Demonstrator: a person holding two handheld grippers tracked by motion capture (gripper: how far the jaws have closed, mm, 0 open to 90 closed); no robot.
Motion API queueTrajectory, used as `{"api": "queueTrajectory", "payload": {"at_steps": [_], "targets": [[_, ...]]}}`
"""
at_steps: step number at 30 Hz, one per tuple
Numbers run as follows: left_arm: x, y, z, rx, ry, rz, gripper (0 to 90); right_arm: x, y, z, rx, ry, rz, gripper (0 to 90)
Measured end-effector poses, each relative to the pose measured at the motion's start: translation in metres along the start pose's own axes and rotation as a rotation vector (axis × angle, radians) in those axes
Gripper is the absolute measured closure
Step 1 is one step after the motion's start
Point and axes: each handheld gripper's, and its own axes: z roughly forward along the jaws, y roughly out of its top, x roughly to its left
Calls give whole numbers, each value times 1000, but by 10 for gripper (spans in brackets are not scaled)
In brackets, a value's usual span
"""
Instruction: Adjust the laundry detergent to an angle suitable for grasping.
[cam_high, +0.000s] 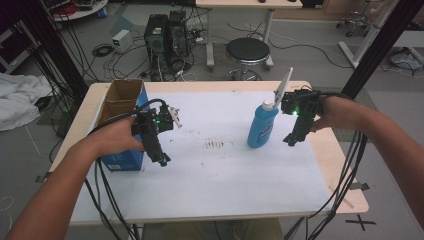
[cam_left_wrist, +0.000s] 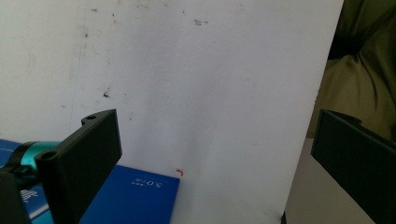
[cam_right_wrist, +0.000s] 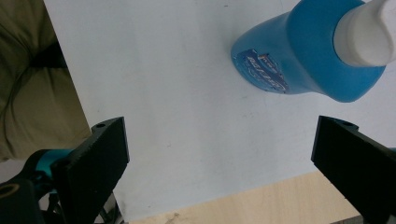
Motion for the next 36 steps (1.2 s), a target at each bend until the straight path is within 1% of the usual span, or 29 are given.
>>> {"api": "queueTrajectory", "payload": {"at_steps": [3, 8, 11, 16, 19, 22, 25, 31, 33, 35, 36], "targets": [[1, 0, -1, -5, 3, -5, 17, 0, 1, 0, -1, 3, -1, 31], [3, 0, 0, 8, 7, -11, 17, 1, 0, 0, -5, 0, -4, 31], [3, 2, 0, 6, 13, -9, 17, 0, -1, -1, -6, -1, -6, 31], [5, 3, 1, 8, 16, -18, 17, 0, -3, -1, -7, -3, -2, 31], [4, 4, 0, 13, 21, -14, 17, 1, -6, -3, -11, -3, -4, 31], [3, 4, 0, 19, 29, -19, 17, 1, -7, -4, -11, -4, 4, 31], [2, 2, -1, 16, 37, -25, 17, 3, -7, -4, -6, -4, -1, 31], [0, 1, -2, 28, 41, -18, 17, 4, -8, -5, -11, -6, -7, 31], [-1, 1, -1, 11, 52, -25, 17, 4, -7, -4, -4, -6, -8, 31], [0, 1, -1, 7, 54, -24, 17, 5, -6, -5, -7, -6, -7, 31], [1, 2, -1, -15, 65, -35, 17, 4, -6, -5, -13, -10, -10, 31]]}}
